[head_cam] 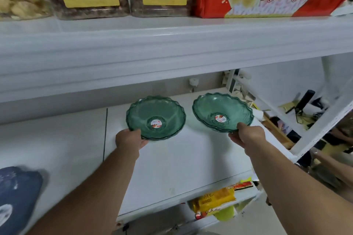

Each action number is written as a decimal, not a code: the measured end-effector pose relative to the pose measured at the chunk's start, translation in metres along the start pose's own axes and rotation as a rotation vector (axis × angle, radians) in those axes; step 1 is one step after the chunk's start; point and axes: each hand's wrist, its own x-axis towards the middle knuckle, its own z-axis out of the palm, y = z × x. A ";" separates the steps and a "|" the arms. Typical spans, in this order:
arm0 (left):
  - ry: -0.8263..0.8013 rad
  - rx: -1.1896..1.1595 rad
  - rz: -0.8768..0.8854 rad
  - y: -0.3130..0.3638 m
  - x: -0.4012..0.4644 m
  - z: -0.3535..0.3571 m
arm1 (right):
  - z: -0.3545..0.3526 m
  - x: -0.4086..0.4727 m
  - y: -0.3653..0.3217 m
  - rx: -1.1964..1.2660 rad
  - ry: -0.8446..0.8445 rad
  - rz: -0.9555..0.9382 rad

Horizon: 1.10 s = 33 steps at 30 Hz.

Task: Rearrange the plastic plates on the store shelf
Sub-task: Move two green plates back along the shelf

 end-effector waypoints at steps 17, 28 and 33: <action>0.136 -0.084 0.041 -0.038 0.029 0.082 | 0.018 0.138 -0.017 -0.018 -0.203 0.040; 0.120 -0.112 0.033 -0.033 0.044 0.088 | 0.029 0.163 -0.015 -0.024 -0.269 0.092; 0.100 -0.157 0.038 -0.036 0.033 0.087 | 0.031 0.164 -0.010 -0.059 -0.294 0.095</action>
